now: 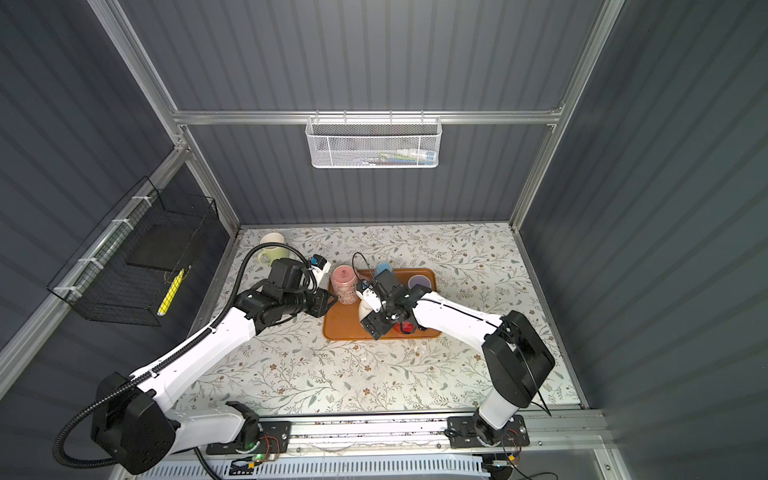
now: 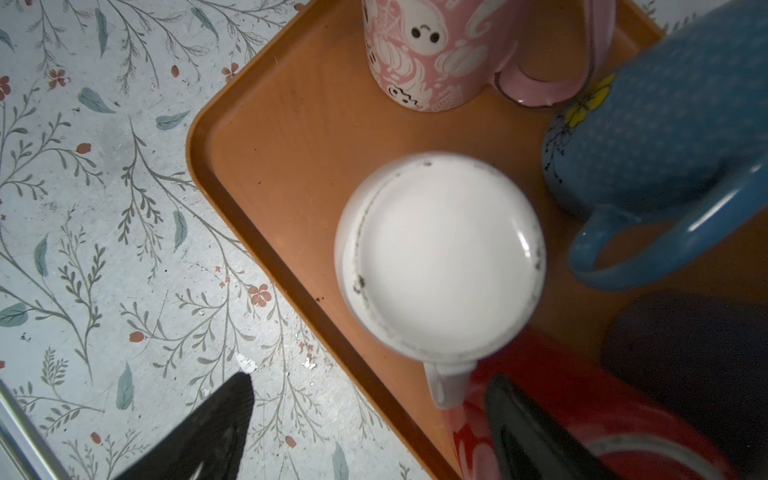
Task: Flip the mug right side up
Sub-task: 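Lower the right gripper down around the upside-down white mug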
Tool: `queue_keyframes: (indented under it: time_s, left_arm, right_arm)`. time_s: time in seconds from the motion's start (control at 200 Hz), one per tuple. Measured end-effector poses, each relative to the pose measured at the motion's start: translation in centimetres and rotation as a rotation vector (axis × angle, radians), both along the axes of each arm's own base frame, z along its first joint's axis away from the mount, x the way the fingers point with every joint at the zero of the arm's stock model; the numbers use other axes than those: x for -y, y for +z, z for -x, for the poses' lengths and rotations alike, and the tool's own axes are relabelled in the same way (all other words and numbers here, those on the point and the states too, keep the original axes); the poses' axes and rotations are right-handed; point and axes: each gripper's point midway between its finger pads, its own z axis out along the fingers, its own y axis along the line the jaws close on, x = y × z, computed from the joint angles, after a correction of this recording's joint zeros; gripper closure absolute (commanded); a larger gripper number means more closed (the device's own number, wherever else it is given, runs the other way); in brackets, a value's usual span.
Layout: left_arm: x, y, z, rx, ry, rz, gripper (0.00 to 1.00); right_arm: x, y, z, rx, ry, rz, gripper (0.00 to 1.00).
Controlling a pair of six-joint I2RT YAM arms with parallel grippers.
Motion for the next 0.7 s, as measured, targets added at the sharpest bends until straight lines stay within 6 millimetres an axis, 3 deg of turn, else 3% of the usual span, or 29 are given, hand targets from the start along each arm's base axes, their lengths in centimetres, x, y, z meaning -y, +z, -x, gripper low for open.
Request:
queue_keyframes:
  time_s: [0.7]
  left_arm:
    - [-0.27, -0.03, -0.21, 0.008, 0.014, -0.012, 0.54]
  right_arm:
    - [-0.98, -0.36, -0.18, 0.005, -0.01, -0.019, 0.12]
